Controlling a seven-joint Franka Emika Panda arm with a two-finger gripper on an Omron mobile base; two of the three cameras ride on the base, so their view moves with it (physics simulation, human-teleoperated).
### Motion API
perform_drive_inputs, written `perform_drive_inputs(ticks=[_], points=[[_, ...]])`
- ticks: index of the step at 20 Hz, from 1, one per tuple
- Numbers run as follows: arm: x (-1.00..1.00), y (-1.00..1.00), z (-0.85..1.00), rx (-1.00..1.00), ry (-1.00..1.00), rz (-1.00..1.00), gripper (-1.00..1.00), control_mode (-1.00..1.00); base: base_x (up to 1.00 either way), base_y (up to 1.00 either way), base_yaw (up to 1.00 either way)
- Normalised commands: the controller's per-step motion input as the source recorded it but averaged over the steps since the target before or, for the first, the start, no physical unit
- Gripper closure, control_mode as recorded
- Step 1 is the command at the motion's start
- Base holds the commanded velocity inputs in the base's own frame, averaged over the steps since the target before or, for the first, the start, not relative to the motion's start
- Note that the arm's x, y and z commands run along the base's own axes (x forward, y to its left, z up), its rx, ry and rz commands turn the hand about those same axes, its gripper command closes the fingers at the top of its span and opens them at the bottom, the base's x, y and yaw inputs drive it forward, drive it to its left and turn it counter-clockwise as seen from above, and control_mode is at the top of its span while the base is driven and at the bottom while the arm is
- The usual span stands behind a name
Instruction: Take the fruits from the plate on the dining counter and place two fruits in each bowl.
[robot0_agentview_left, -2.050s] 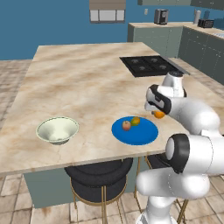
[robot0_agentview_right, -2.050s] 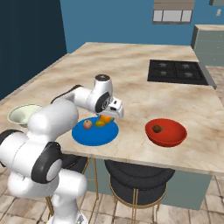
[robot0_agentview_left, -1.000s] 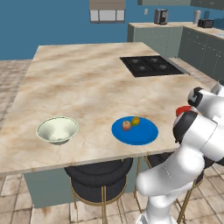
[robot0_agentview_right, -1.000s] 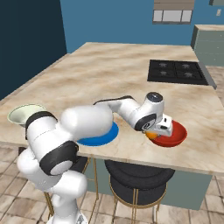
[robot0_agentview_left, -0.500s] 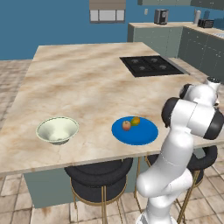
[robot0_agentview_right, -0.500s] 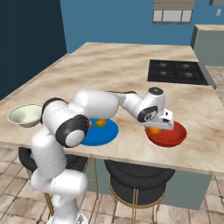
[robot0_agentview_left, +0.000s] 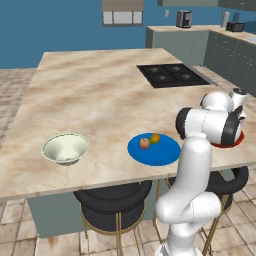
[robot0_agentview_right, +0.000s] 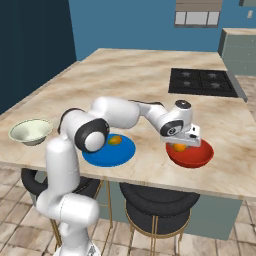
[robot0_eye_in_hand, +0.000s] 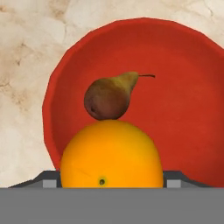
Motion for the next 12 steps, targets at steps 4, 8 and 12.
perform_drive_inputs(ticks=[4, 8, 12], points=[[0.04, -0.25, -0.04, 0.0, 0.0, 0.01, 1.0, -1.0, 0.0, 0.0, 0.0], [0.01, 0.0, -0.28, 0.0, 0.0, 0.0, 1.0, -1.0, 0.0, 0.0, 0.0], [0.0, 0.0, -0.35, 0.0, 0.0, 0.0, 1.0, -1.0, 0.0, 0.0, 0.0]])
